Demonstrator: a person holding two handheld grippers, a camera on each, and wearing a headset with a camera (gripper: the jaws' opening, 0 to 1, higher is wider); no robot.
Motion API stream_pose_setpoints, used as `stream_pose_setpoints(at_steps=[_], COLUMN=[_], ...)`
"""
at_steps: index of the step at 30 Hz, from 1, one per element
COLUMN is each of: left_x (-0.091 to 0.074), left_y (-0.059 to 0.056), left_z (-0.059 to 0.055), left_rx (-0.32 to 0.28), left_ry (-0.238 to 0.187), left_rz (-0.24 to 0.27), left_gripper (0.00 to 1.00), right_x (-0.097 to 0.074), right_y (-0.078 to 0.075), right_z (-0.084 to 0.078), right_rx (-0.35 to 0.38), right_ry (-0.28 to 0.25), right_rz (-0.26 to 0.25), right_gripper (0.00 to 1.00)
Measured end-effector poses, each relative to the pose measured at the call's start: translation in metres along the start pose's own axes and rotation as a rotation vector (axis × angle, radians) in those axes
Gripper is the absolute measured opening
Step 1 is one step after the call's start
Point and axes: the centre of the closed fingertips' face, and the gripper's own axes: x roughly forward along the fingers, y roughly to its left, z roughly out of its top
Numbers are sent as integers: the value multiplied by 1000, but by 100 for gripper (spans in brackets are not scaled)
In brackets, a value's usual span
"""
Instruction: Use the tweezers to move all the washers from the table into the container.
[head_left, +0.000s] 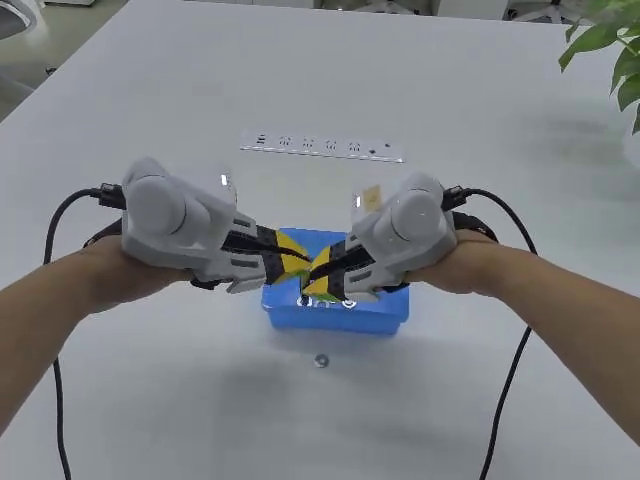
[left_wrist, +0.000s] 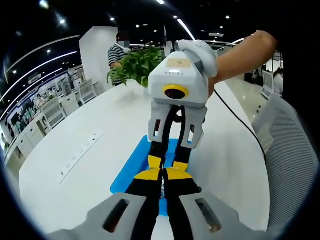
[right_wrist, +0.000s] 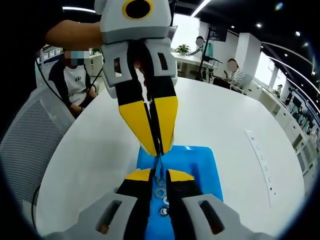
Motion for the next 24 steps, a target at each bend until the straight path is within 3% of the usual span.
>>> stream_pose_setpoints(at_steps=[14,24], left_x=[-11,-16], left_y=[2,0], left_z=[8,15], left_rx=[-21,-33], left_ry=[-12,-19], left_rz=[38,42], left_gripper=[5,5], right_x=[-15,-28], right_y=[-8,-4], right_z=[9,6], right_rx=[34,68], right_ry=[-26,-14], right_rz=[-56,-83], right_gripper=[28,38])
